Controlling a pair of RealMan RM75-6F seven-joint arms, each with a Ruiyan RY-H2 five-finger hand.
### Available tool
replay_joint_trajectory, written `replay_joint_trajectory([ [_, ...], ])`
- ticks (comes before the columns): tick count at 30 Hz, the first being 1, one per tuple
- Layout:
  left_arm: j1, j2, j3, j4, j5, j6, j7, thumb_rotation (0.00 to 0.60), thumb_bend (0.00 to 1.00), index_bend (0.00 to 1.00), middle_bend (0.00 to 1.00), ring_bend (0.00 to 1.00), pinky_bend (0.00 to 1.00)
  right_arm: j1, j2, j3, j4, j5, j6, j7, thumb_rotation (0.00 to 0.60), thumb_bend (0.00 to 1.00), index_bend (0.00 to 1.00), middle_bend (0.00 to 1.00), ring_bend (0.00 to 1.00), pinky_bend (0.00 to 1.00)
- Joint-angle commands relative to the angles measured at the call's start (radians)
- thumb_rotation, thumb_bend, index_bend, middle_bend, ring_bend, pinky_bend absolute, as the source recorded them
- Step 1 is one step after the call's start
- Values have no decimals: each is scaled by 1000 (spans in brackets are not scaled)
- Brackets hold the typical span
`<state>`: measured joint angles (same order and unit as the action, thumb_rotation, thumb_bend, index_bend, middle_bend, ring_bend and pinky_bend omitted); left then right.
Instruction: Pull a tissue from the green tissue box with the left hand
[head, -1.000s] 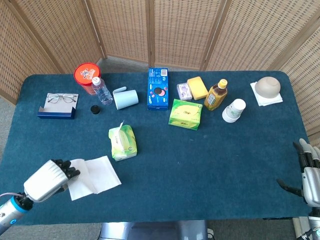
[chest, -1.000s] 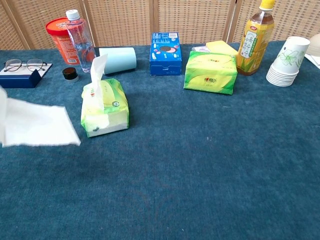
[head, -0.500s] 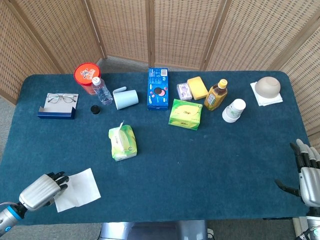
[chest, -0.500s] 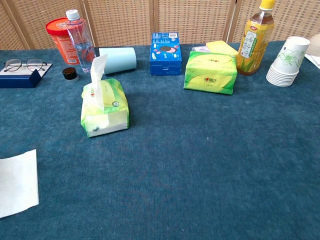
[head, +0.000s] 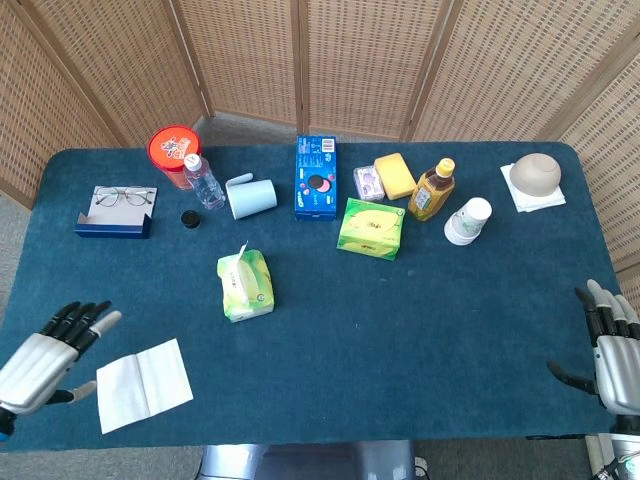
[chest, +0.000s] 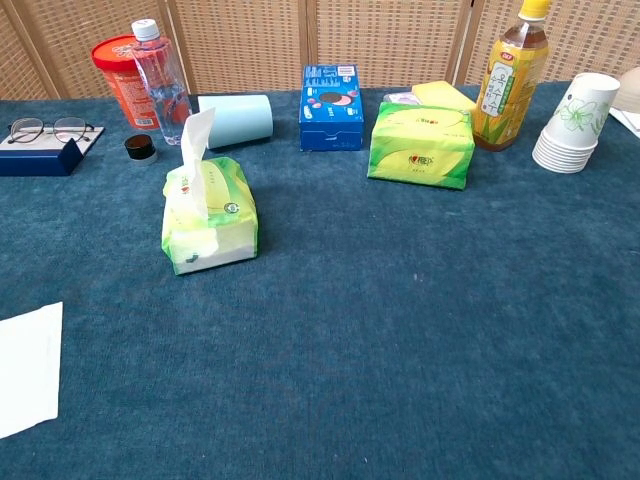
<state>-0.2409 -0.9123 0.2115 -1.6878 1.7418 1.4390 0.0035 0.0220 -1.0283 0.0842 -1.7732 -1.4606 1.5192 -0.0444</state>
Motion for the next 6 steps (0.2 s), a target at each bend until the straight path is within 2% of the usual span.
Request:
replay_joint_trajectory([
  [1,49,9,-47,-75,-95,48,13,600,0,0,0,0,35,-1,-1,-1,0,-3,4,-4,600,0,0,0,0,0],
  [6,77,12,-86,-111,-161,85,-4,600,0,0,0,0,34,-1,-4,-2,-1,-7,6,-11,600,0,0,0,0,0],
])
